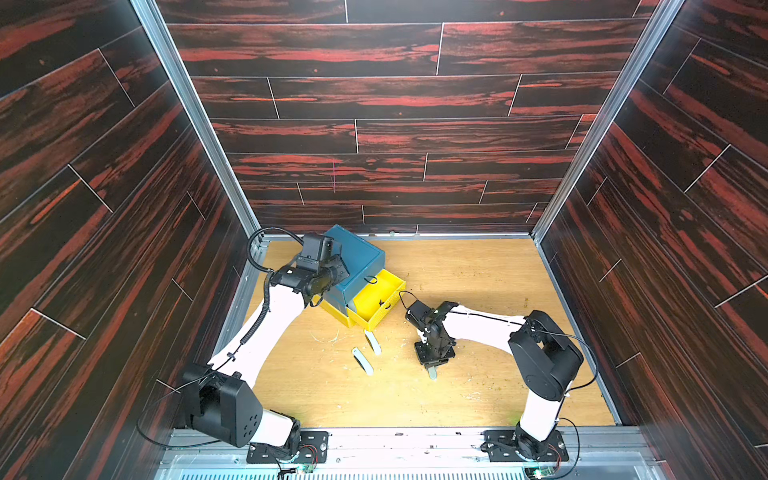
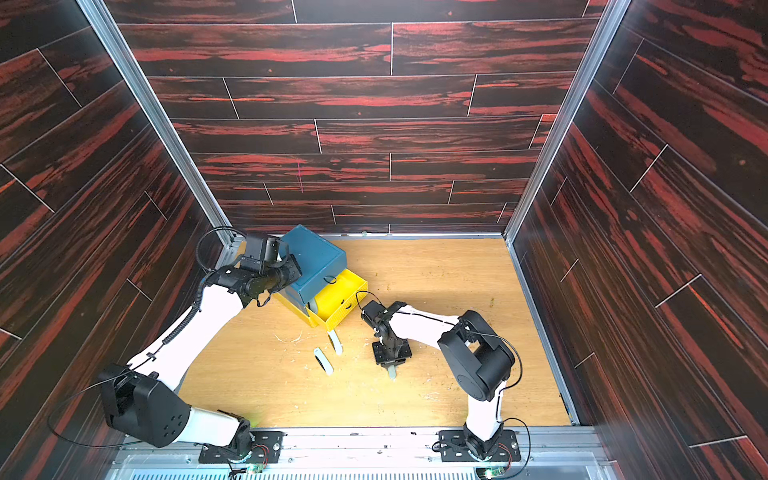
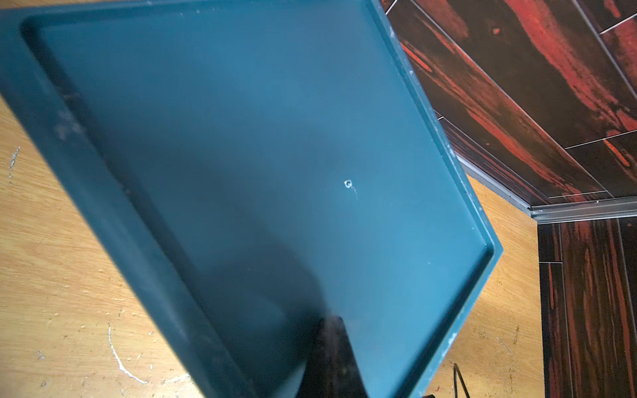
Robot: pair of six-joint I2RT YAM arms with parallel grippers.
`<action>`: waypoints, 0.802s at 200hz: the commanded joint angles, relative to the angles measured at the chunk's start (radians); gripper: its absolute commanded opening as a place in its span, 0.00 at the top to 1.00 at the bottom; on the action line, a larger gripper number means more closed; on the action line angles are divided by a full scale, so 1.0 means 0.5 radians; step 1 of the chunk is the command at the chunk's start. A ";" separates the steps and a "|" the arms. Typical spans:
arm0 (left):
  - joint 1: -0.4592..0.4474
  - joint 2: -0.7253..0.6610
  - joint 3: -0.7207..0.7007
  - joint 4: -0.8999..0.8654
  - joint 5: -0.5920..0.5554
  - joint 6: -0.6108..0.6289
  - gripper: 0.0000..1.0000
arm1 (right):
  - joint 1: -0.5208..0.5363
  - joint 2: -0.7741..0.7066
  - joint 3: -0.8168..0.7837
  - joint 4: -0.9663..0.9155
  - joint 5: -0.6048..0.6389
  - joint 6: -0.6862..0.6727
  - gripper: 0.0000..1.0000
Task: Place the fruit knives into the drawer by color
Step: Pick up the fruit knife from the center of the board.
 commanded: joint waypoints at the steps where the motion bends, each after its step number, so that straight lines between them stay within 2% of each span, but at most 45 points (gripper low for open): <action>1: 0.007 0.033 0.003 -0.187 -0.018 0.009 1.00 | 0.000 0.010 -0.046 -0.013 0.102 0.016 0.91; 78: 0.007 0.035 0.015 -0.195 -0.018 0.013 1.00 | -0.009 -0.124 0.368 -0.318 0.178 -0.045 0.90; 116: 0.007 0.030 0.007 -0.184 -0.018 0.007 1.00 | -0.057 -0.108 0.797 -0.469 0.165 -0.035 0.90; 160: 0.008 0.041 0.009 -0.167 -0.007 -0.005 1.00 | -0.097 0.034 1.341 -0.448 0.084 0.169 0.89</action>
